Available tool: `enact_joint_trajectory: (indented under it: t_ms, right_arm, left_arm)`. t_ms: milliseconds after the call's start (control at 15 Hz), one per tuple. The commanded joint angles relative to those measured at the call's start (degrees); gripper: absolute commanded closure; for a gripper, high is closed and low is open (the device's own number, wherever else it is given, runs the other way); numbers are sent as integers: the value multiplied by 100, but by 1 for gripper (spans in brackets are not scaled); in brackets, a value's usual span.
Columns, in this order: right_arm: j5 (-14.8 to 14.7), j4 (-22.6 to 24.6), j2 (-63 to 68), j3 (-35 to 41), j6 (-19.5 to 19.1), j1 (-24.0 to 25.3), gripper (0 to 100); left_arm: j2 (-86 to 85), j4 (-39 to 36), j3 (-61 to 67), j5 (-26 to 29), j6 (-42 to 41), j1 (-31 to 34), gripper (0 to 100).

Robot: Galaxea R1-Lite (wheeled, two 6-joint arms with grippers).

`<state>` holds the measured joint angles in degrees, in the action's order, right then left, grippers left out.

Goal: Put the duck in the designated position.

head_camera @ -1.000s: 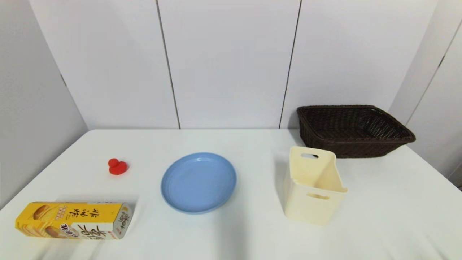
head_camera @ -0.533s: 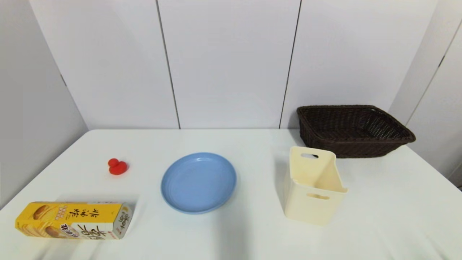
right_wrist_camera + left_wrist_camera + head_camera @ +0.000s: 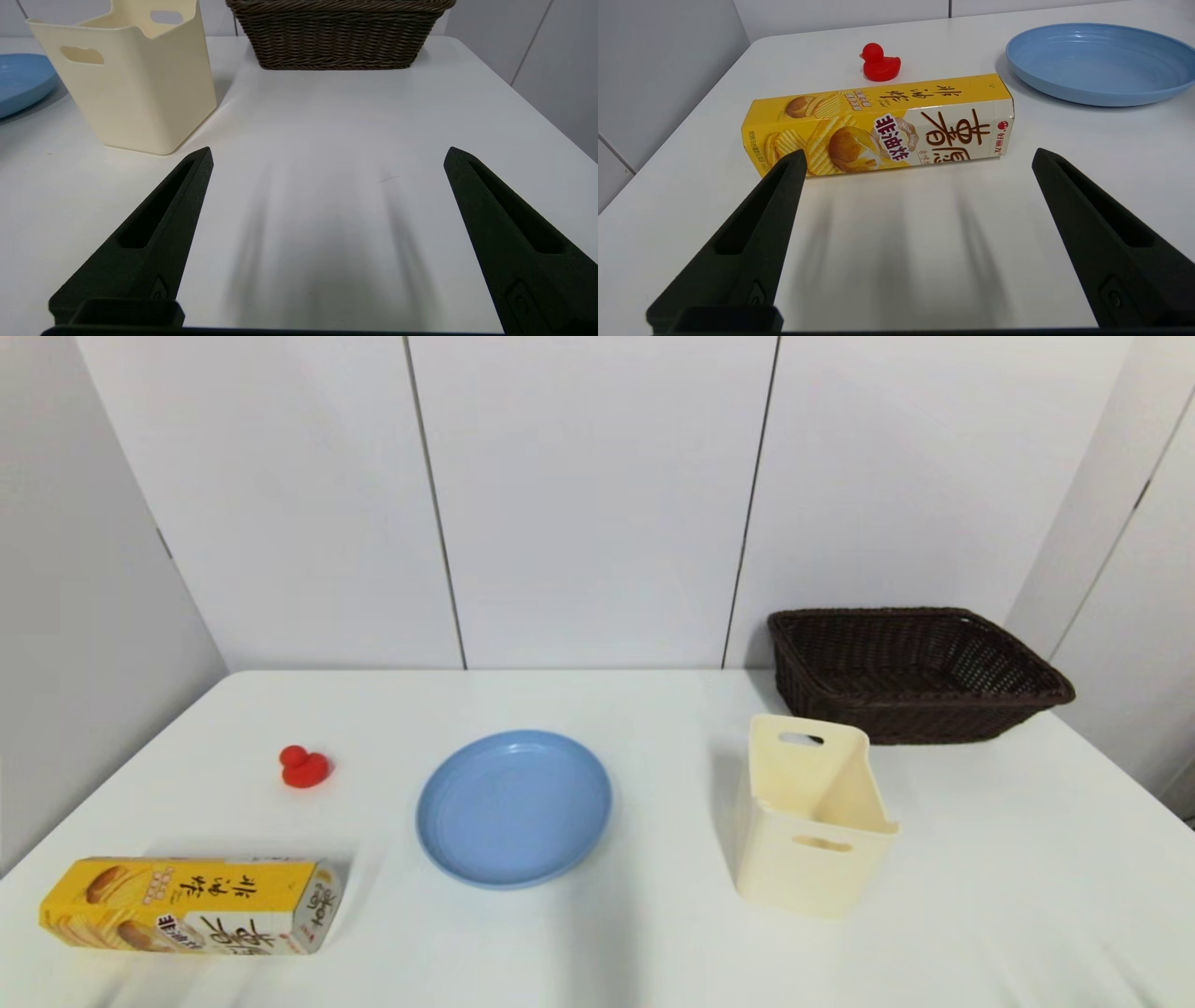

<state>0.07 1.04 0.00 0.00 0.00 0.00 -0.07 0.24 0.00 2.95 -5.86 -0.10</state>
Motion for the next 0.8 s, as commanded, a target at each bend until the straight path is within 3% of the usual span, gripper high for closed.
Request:
enact_joint_trajectory:
  t_ms: [67, 533, 800]
  right_arm:
    - [1, 2, 9, 44, 0, 0, 0]
    - [1, 2, 9, 53, -9, 0, 0]
    - [1, 2, 9, 53, 0, 0, 0]
  left_arm:
    - [7, 2, 0, 4, -11, 1, 0]
    - [957, 336, -519, -93, -143, -8, 0]
    - [2336, 1918, -2795, -102, 6, -34, 0]
